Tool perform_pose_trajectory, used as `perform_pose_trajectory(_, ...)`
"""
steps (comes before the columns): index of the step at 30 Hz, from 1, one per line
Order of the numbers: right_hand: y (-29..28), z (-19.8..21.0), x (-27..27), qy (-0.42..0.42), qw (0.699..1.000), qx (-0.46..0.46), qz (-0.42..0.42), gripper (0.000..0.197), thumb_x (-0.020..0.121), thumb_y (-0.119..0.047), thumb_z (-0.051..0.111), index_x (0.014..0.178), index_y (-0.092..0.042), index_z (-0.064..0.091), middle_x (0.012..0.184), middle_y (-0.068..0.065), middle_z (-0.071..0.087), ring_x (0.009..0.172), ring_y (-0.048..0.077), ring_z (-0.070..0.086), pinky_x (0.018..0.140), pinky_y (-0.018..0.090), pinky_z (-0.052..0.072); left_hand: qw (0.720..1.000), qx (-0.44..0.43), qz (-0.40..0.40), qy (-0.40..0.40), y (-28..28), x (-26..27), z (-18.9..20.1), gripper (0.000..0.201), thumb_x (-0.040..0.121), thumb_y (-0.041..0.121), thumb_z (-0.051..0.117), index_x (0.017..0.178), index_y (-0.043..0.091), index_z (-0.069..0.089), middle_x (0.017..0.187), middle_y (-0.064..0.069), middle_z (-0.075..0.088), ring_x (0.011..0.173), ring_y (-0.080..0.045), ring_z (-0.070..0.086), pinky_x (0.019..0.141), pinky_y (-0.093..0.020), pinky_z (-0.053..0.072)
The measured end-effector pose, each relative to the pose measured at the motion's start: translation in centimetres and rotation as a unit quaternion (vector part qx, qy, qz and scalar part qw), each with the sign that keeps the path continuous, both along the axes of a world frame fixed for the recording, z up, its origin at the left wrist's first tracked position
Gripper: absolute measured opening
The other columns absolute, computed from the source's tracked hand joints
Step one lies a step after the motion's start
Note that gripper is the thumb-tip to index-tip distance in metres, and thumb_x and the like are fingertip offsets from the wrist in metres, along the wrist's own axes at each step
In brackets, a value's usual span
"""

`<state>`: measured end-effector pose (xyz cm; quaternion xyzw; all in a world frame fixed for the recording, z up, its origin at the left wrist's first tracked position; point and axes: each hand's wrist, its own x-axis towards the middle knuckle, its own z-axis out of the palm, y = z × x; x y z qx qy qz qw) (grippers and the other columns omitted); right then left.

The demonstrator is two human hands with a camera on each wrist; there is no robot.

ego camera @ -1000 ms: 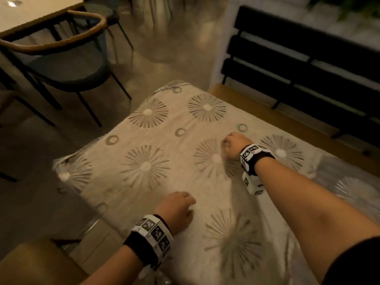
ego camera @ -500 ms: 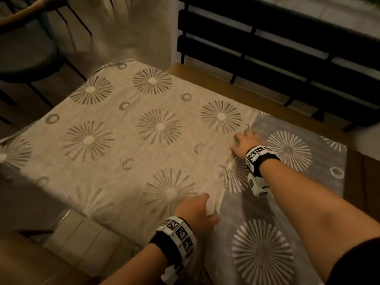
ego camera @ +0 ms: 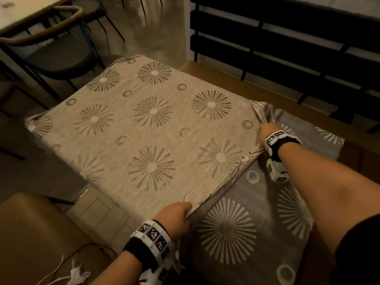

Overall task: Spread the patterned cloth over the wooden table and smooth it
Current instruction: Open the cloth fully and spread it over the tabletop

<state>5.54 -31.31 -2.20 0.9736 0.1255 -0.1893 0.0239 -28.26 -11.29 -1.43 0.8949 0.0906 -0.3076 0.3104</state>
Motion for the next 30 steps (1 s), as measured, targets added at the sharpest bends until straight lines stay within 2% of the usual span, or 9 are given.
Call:
perform_pose_trajectory(3, -2.2, 0.9, -0.4, -0.001, 1.000, 0.003, -0.011, 0.037, 0.084, -0.004, 0.056, 0.121, -0.004, 0.057, 0.122, 0.022, 0.060, 0.109, 0.039, 0.059, 0.090, 0.042, 0.052, 0.995, -0.055, -0.031, -0.077, -1.5, 0.1, 1.6, 0.058, 0.083, 0.018, 0.042, 0.139, 0.030, 0.036, 0.101, -0.012, 0.067, 0.091, -0.027, 0.061, 0.075, -0.029, 0.043)
perform_pose_trajectory(5, -3.6, 1.6, -1.0, -0.007, 1.000, 0.010, -0.014, 0.043, 0.083, -0.005, 0.055, 0.126, -0.006, 0.054, 0.127, 0.021, 0.058, 0.113, 0.038, 0.058, 0.093, 0.045, 0.051, 0.987, -0.096, -0.087, -0.095, -3.3, 0.6, 2.5, 0.067, 0.083, 0.009, 0.038, 0.142, 0.040, 0.029, 0.108, -0.008, 0.067, 0.094, -0.022, 0.061, 0.077, -0.027, 0.045)
perform_pose_trajectory(8, -5.6, 2.6, -2.2, -0.018, 0.999, 0.031, -0.024, 0.040, 0.083, -0.006, 0.055, 0.123, -0.008, 0.055, 0.120, 0.020, 0.061, 0.105, 0.039, 0.062, 0.089, 0.047, 0.053, 0.972, -0.135, -0.156, -0.110, -6.4, 1.8, 3.0, 0.061, 0.076, 0.015, 0.030, 0.130, 0.030, 0.054, 0.127, 0.000, 0.063, 0.116, -0.017, 0.057, 0.101, -0.029, 0.043)
perform_pose_trajectory(10, -7.0, 3.6, -3.1, -0.026, 0.999, 0.020, -0.031, 0.041, 0.081, -0.006, 0.063, 0.121, -0.005, 0.055, 0.115, 0.021, 0.062, 0.101, 0.039, 0.062, 0.087, 0.044, 0.054, 0.966, -0.144, -0.180, -0.120, -8.8, 2.4, 3.6, 0.060, 0.076, 0.025, 0.028, 0.127, 0.021, 0.060, 0.129, -0.003, 0.063, 0.119, -0.017, 0.055, 0.104, -0.023, 0.038)
perform_pose_trajectory(12, -9.1, 4.5, -4.1, -0.033, 0.998, 0.002, -0.049, 0.055, 0.079, -0.006, 0.070, 0.129, -0.001, 0.049, 0.120, 0.022, 0.058, 0.107, 0.039, 0.059, 0.087, 0.041, 0.051, 0.960, -0.167, -0.187, -0.126, -10.9, 2.8, 4.3, 0.061, 0.079, 0.034, 0.030, 0.132, 0.019, 0.056, 0.129, -0.005, 0.062, 0.118, -0.018, 0.056, 0.098, -0.018, 0.037)
perform_pose_trajectory(16, -14.8, 5.8, -7.0, -0.026, 0.995, -0.016, -0.095, 0.077, 0.070, -0.012, 0.080, 0.135, -0.003, 0.040, 0.127, 0.020, 0.050, 0.110, 0.040, 0.056, 0.089, 0.042, 0.050, 0.950, -0.190, -0.216, -0.124, -14.6, 3.2, 3.9, 0.058, 0.084, 0.007, 0.047, 0.139, 0.027, 0.048, 0.140, 0.000, 0.053, 0.120, -0.017, 0.056, 0.095, -0.014, 0.038)
perform_pose_trajectory(21, -22.8, 6.4, -10.8, -0.019, 0.987, -0.040, -0.152, 0.087, 0.065, -0.017, 0.081, 0.137, -0.014, 0.033, 0.123, 0.020, 0.047, 0.105, 0.043, 0.056, 0.090, 0.046, 0.052, 0.926, -0.211, -0.290, -0.121, -19.2, 2.5, 3.9, 0.057, 0.088, 0.012, 0.041, 0.140, 0.036, 0.044, 0.141, 0.001, 0.052, 0.091, -0.014, 0.064, 0.074, -0.009, 0.043)
perform_pose_trajectory(25, -28.8, 6.2, -13.0, -0.022, 0.980, -0.045, -0.191, 0.094, 0.069, -0.010, 0.079, 0.145, -0.011, 0.024, 0.130, 0.023, 0.041, 0.114, 0.044, 0.053, 0.093, 0.046, 0.049, 0.908, -0.210, -0.341, -0.122, -23.5, 0.8, 3.3, 0.056, 0.089, 0.026, 0.034, 0.143, 0.039, 0.036, 0.145, 0.003, 0.048, 0.128, -0.015, 0.050, 0.106, -0.031, 0.041)
perform_pose_trajectory(30, -35.4, 4.8, -13.4, -0.038, 0.981, -0.042, -0.183, 0.083, 0.071, -0.006, 0.075, 0.141, -0.003, 0.030, 0.129, 0.024, 0.043, 0.111, 0.043, 0.055, 0.092, 0.045, 0.051, 0.898, -0.211, -0.357, -0.149, -31.6, -2.2, 2.3, 0.049, 0.096, 0.024, 0.037, 0.144, 0.028, 0.038, 0.146, 0.000, 0.047, 0.133, -0.018, 0.044, 0.112, -0.032, 0.034)
